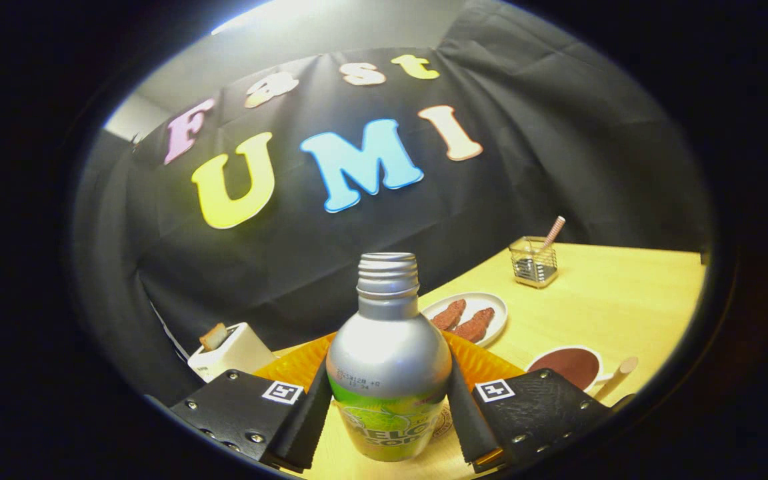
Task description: Take the bottle from table, then pour the juice into the cup, finally place the bottle on the coaster
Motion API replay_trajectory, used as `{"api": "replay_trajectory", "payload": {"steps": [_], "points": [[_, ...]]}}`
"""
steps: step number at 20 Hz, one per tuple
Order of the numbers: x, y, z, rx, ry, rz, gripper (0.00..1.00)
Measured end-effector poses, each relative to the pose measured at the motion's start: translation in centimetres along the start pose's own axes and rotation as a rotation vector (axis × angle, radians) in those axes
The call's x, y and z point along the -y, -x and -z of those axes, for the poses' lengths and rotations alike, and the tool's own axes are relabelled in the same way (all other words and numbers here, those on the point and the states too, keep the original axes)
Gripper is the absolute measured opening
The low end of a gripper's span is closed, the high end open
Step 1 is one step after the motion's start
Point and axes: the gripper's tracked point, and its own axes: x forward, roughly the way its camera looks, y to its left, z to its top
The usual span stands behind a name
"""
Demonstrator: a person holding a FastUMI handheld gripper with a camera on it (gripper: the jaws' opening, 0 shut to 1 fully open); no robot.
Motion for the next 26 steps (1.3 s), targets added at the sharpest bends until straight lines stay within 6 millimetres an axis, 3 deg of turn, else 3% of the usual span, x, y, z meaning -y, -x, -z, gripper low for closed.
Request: {"api": "replay_trajectory", "payload": {"steps": [6, 18, 26], "points": [[-1.7, -1.3, 0.0, 0.111, 0.274, -0.033, 0.79], [0.2, -5.3, 4.9, 0.081, 0.306, -0.053, 0.79], [0.6, -6.6, 6.5, 0.075, 0.306, -0.045, 0.79]]}}
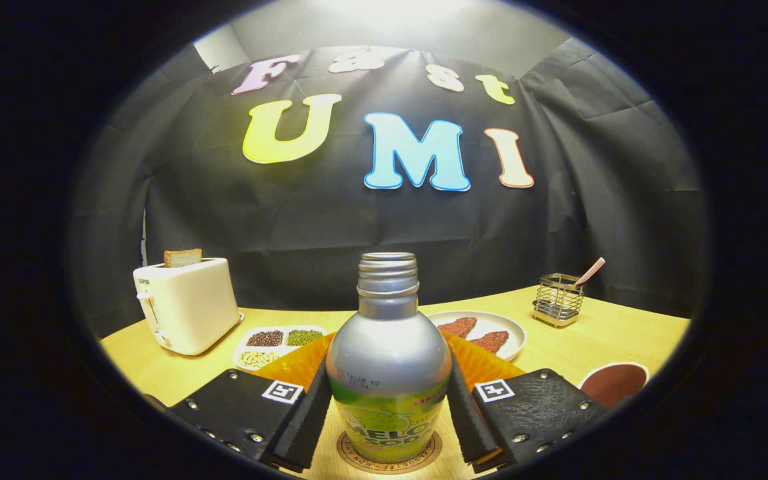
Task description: Take the bottle from table, then pour the juice into the cup, finally place the bottle on the coaster
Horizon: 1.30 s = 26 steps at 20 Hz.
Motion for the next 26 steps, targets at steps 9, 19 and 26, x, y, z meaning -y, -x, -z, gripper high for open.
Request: {"api": "replay_trajectory", "payload": {"steps": [9, 19, 26], "points": [[-0.3, 2.3, -4.7, 0.088, -0.007, -0.015, 0.84], [-1.9, 11.9, -17.0, 0.089, 0.064, -0.091, 0.84], [-4.8, 16.3, -21.8, 0.105, 0.051, -0.192, 0.84]]}}
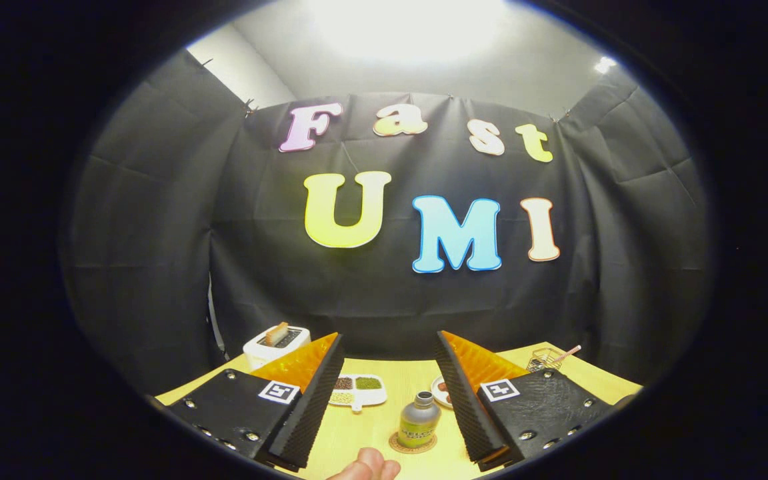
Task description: Take the bottle from table, then pour the juice into the cup, finally place the bottle on the coaster
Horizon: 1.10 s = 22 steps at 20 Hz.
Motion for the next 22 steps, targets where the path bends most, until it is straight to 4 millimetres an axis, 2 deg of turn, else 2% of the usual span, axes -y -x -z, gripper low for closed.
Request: {"api": "replay_trajectory", "payload": {"steps": [5, 8, 14, 18, 22], "points": [[0.2, 1.6, -1.4, 0.01, -0.013, -0.008, 0.84], [0.8, 2.3, -1.4, 0.006, -0.03, -0.001, 0.84], [0.7, 2.7, -1.5, 0.012, -0.036, -0.033, 0.84], [2.7, 3.2, -0.8, 0.005, -0.011, -0.014, 0.84], [6.6, 2.9, 0.1, 0.021, -0.006, 0.021, 0.84]]}}
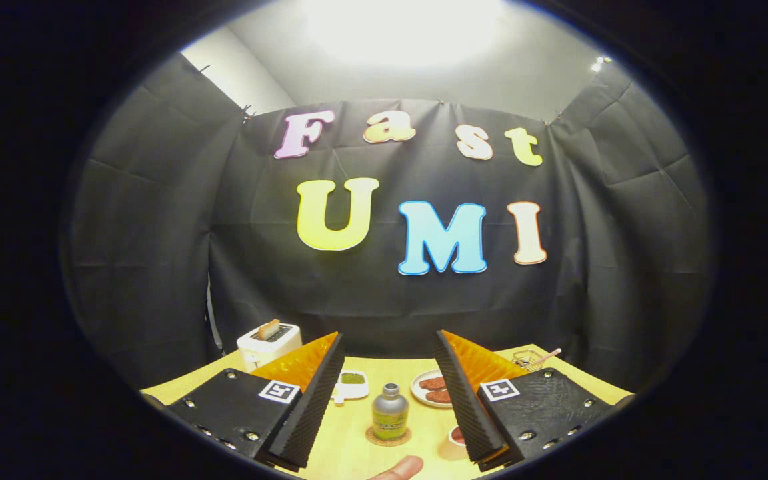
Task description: Take the bottle from table, then pour the juice into the cup, finally place the bottle on the coaster
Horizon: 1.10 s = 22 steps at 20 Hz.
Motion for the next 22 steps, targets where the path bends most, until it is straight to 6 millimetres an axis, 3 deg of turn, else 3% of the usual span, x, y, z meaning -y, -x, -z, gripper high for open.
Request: {"api": "replay_trajectory", "payload": {"steps": [3, 7, 10, 13, 17, 22], "points": [[3.2, -0.5, 1.1, 0.011, -0.007, 0.013, 0.84], [9.2, -0.9, 4.2, 0.024, 0.098, 0.036, 0.84], [14.0, -1.7, 7.4, 0.033, 0.157, 0.052, 0.83], [17.6, -2.7, 10.6, 0.046, 0.212, -0.019, 0.83], [25.1, -4.3, 14.9, 0.051, 0.239, -0.018, 0.83], [31.4, -5.4, 19.9, -0.029, 0.234, -0.015, 0.83]]}}
